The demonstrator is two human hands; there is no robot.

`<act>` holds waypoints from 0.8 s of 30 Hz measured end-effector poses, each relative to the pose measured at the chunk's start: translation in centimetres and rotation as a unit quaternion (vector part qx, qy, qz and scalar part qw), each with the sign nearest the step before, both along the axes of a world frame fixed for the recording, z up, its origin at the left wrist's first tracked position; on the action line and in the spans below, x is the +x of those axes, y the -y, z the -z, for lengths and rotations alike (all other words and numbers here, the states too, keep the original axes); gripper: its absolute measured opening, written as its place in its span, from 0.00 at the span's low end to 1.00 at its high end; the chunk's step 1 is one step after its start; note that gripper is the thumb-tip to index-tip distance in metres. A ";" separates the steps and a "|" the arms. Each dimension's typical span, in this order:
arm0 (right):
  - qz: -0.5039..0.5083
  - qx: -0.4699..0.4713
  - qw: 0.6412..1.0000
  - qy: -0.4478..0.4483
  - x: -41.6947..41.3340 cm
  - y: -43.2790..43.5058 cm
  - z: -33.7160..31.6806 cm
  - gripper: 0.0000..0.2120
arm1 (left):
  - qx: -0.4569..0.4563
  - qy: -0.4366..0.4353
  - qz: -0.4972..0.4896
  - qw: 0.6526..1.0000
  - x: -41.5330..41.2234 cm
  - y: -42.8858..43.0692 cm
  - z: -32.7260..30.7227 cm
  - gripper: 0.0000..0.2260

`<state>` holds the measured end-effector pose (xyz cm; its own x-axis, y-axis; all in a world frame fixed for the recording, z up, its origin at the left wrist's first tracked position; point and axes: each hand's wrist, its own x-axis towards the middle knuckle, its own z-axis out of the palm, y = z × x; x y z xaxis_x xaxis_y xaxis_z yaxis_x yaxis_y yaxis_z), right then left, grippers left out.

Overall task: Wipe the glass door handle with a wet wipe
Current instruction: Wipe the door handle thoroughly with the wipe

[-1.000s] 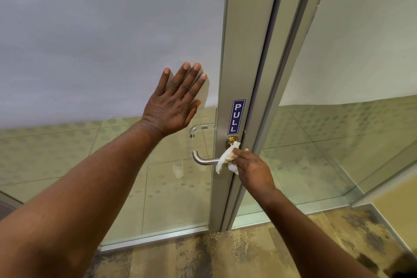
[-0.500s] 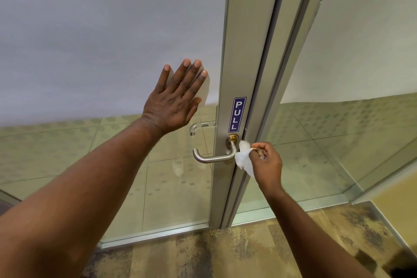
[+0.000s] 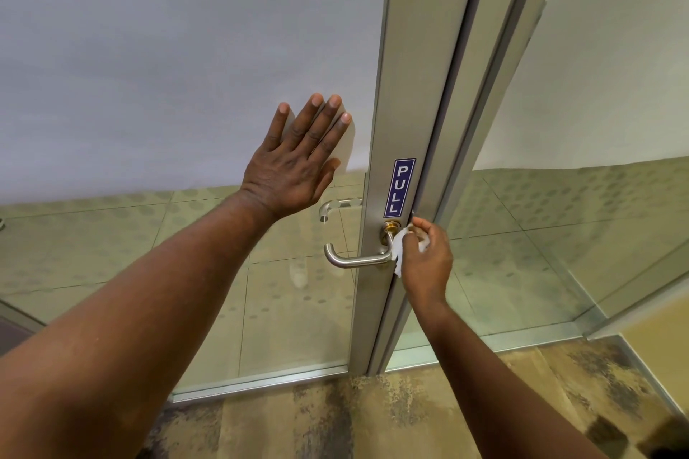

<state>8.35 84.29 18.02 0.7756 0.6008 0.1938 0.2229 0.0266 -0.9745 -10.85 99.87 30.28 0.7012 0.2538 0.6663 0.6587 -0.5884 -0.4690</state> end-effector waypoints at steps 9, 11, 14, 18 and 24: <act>-0.099 -0.023 0.980 0.174 -0.7 0.3 2.7 0.14 | 0.008 0.006 0.006 1.000 -0.1 0.0 0.1 0.32; -0.067 -0.026 0.988 0.138 -0.7 0.2 2.3 0.12 | 0.008 0.005 0.004 1.000 0.0 0.0 0.1 0.31; -0.014 -0.011 0.999 0.046 -0.8 -0.5 1.5 0.07 | 0.007 0.001 0.000 1.000 0.1 -0.1 0.2 0.31; 0.005 0.027 0.998 0.049 -0.9 -1.4 1.1 0.04 | 0.010 0.004 -0.002 1.000 0.1 -0.1 0.2 0.31; 0.034 0.028 0.999 -0.002 -1.4 -2.7 1.7 0.07 | 0.015 0.006 -0.001 1.000 0.1 -0.1 0.1 0.32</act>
<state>6.97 87.00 16.30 0.8154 0.5348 0.2218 0.2220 0.0650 -0.9729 -10.78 99.96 30.14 0.6926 0.2344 0.6822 0.6653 -0.5731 -0.4785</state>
